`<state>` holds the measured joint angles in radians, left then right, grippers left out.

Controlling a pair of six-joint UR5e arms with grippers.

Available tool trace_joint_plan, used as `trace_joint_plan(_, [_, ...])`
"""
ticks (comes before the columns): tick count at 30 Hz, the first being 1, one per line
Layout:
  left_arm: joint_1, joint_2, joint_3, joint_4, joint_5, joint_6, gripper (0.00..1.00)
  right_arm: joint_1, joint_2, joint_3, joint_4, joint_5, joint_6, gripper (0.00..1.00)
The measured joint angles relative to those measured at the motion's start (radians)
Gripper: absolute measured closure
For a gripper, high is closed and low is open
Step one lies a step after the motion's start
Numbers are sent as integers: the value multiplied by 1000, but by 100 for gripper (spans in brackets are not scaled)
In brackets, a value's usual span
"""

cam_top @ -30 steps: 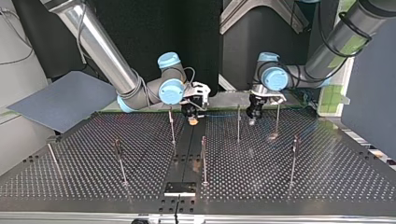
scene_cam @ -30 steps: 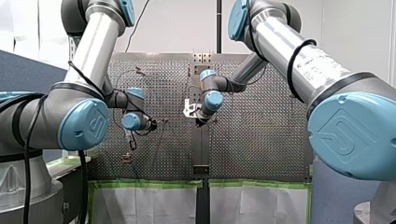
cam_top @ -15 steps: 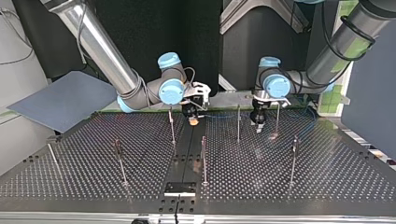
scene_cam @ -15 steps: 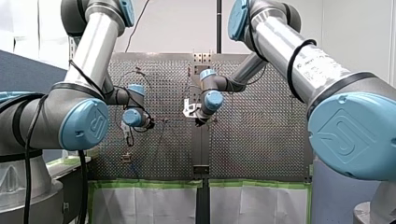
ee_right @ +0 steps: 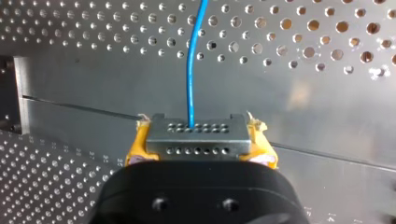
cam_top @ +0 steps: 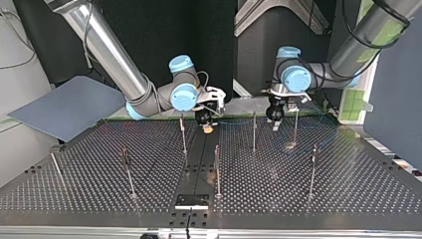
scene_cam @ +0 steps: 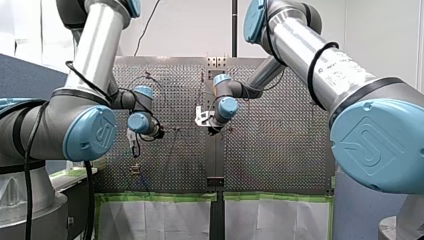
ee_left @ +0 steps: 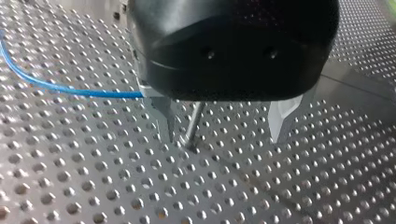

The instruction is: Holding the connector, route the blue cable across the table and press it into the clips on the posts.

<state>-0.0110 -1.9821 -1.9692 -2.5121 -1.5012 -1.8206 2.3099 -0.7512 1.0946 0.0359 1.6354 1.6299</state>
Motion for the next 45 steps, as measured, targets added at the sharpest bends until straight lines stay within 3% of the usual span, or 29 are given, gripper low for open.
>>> trace_joint_plan(7, [-11, 55, -55, 34, 2, 1, 0, 4, 0, 0, 1, 0, -2, 100])
trace_joint_plan(17, [-58, 137, -141, 59, -5, 8, 0, 9, -1, 0, 1, -1, -2, 100])
trace_joint_plan(25, [-91, 151, -206, 66, -48, 18, 0, 10, -1, 0, 1, -5, -4, 100])
trace_joint_plan(30, [-116, 151, -247, 76, -52, 19, 0, 11, -2, 0, 1, -15, -7, 100])
trace_joint_plan(37, [-158, 151, -253, 110, -53, 1, 0, 15, -4, 0, 2, -20, -14, 100])
trace_joint_plan(45, [-227, 149, -201, 178, -111, -64, 0, 14, -15, 0, 5, -20, -5, 100])
